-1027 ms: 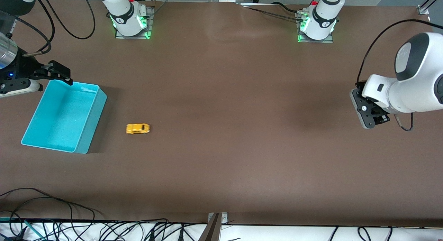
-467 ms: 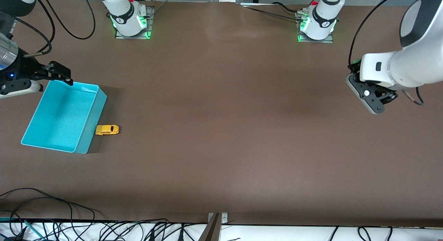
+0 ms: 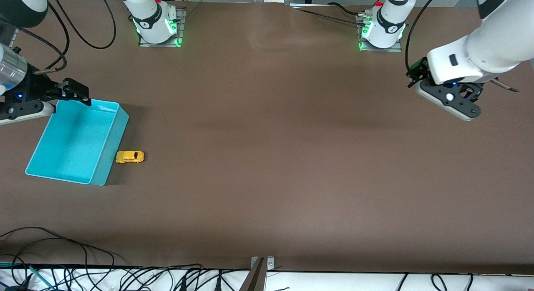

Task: Wind up and store yellow beetle car
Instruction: 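Raise the left gripper to rest while the right gripper reaches the car, then lower the right gripper and grasp the car beside the bin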

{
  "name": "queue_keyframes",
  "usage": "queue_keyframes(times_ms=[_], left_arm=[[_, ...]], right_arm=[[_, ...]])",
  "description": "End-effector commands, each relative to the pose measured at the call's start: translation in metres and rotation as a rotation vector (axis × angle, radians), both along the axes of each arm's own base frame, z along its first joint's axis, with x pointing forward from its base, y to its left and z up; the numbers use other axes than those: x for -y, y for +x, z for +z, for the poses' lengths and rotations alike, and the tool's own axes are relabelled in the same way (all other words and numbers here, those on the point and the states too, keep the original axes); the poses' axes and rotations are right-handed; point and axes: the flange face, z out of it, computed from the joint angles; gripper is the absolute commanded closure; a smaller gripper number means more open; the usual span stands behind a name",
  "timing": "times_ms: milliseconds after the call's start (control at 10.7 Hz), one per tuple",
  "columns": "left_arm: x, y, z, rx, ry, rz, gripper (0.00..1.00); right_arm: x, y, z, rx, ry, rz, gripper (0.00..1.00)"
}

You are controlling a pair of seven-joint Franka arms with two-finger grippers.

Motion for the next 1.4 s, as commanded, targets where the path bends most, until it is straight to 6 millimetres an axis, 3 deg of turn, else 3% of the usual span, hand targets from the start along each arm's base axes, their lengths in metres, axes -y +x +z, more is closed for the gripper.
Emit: queue_keyframes(times_ms=[0, 187, 280, 467, 934, 1307], left_arm=[[-0.036, -0.028, 0.0, 0.084, -0.111, 0.126, 0.0], [-0.048, -0.045, 0.006, 0.09, -0.085, 0.287, 0.0], [-0.044, -0.047, 0.011, 0.12, 0.01, 0.332, 0.0], [-0.042, -0.046, 0.012, 0.114, 0.044, 0.325, 0.0], [-0.043, -0.029, 0.011, 0.033, 0.0, 0.359, 0.0], [-0.053, -0.028, 0.006, 0.02, 0.015, 0.437, 0.0]], right_arm=[[-0.001, 0.01, -0.011, -0.008, -0.005, 0.015, 0.0], [0.005, 0.022, -0.038, -0.031, 0.002, 0.074, 0.0], [0.006, 0.03, -0.049, -0.012, 0.001, 0.109, 0.0], [0.005, 0.039, -0.077, -0.021, 0.006, 0.159, 0.0], [0.022, 0.034, -0.152, 0.029, 0.001, 0.296, 0.0], [0.026, 0.032, -0.213, 0.022, 0.01, 0.586, 0.0]])
